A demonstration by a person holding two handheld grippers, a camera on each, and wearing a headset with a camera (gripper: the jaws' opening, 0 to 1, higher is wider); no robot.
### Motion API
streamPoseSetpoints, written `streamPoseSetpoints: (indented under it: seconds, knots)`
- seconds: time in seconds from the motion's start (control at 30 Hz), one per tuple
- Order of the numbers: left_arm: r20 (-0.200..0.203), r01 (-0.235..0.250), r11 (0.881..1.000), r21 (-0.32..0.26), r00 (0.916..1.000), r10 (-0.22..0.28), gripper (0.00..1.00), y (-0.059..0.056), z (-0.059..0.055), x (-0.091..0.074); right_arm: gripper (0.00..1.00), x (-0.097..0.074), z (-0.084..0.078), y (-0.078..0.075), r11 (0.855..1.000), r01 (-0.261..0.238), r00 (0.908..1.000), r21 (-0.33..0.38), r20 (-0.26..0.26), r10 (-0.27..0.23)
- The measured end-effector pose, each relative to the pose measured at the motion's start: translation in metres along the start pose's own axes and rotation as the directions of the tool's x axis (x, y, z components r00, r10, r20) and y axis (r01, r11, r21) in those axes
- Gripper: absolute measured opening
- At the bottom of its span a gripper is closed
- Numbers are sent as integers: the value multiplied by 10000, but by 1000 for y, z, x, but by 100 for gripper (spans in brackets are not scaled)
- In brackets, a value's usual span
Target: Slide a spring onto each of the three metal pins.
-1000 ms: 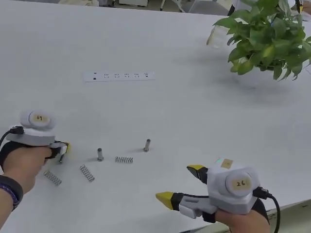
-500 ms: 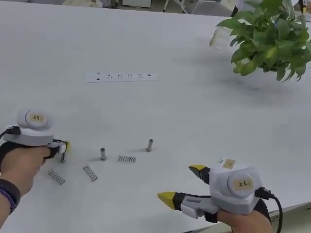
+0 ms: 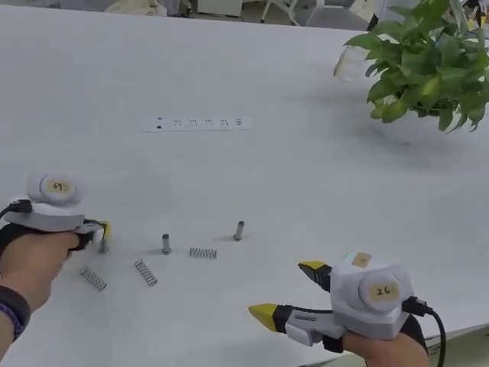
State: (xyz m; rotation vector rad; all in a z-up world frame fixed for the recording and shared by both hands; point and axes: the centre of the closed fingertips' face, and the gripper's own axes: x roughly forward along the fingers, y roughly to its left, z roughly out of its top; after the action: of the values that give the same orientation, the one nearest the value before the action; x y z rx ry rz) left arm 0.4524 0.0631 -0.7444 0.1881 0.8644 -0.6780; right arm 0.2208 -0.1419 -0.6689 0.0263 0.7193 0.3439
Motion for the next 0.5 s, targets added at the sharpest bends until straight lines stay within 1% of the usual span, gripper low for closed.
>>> streamPoseSetpoints:
  seconds: [0.13,0.23,0.43,0.5]
  knots:
    - [46,-28,10000,-43,10000,28,0,0,-1,-3,68,0,0,0,10000,9,10000,15,11,-9]
    - [-4,-28,9999,151,10000,28,0,-2,-3,-5,68,0,0,1,10000,-1,10000,29,33,1]
    - [-54,-74,9997,238,10000,75,0,-3,-7,-8,68,-1,-1,1,10000,15,10000,39,49,-15]
    - [-50,-61,9995,295,10000,63,0,-5,-9,-9,68,-1,-1,1,10000,24,10000,31,55,-24]
